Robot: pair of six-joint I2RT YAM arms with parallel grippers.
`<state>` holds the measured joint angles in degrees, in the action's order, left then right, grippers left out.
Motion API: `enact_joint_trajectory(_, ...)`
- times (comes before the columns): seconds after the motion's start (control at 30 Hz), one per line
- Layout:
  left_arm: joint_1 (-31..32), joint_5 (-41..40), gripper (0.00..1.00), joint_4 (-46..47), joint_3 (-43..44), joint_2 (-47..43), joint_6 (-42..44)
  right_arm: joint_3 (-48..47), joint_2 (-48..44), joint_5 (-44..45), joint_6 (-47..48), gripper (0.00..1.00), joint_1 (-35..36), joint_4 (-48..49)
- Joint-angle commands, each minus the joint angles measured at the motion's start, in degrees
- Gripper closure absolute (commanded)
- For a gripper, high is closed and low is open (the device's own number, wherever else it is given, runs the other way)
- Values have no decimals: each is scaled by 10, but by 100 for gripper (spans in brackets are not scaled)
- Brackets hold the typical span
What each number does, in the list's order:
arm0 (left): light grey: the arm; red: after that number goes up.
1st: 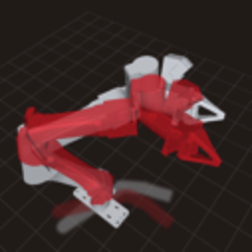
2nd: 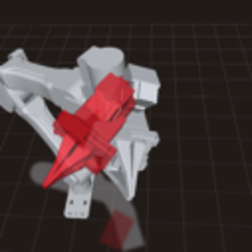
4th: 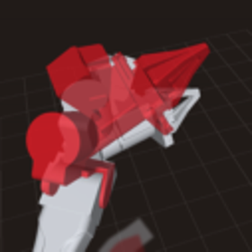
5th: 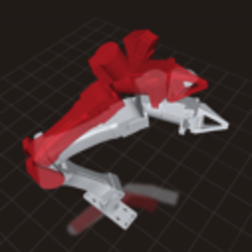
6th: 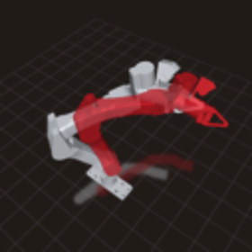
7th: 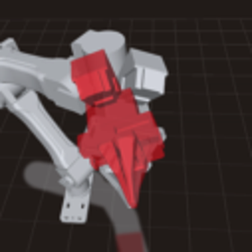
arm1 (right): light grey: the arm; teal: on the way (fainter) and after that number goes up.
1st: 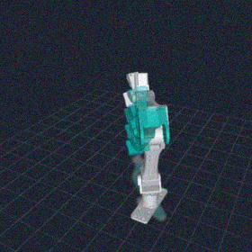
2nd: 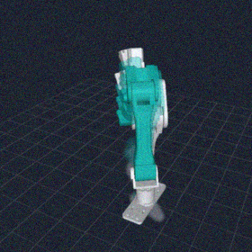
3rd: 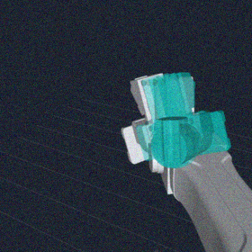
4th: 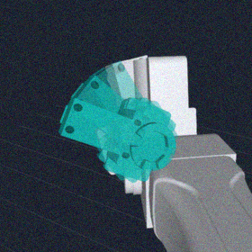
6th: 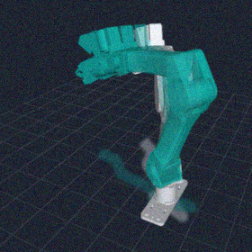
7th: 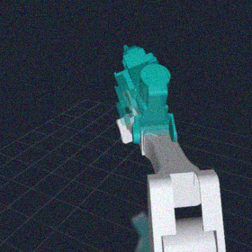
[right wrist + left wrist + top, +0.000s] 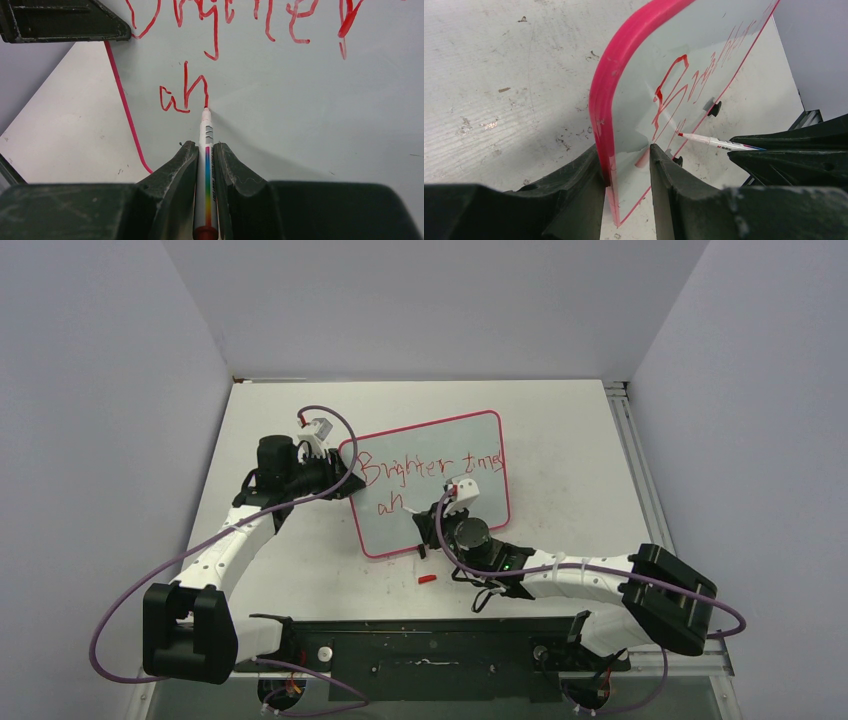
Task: Write a sentence on the whiteboard
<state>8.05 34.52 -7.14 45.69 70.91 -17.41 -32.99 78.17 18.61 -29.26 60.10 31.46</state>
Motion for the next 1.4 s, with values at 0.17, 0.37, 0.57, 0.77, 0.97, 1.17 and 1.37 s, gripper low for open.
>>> enact_joint_trajectory(0.17,-1,22,66,20,23,-12,-3,0,-35,4,7,95,3,-13)
enact_joint_trajectory(0.37,-1,20,66,19,22,-14,-3,-9,-60,4,20,95,10,-23)
enact_joint_trajectory(0.57,-1,21,66,19,22,-12,-3,-9,-63,23,29,95,9,-21)
enact_joint_trajectory(0.77,-1,20,66,19,22,-13,-3,-19,-39,23,32,95,8,-3)
enact_joint_trajectory(0.97,-1,22,66,19,23,-11,-4,-23,-26,27,34,95,7,7)
enact_joint_trajectory(1.17,-1,22,66,19,23,-13,-3,-26,-18,33,37,95,5,7)
enact_joint_trajectory(1.37,-1,22,66,19,22,-14,-4,-17,-24,44,35,95,4,-14)
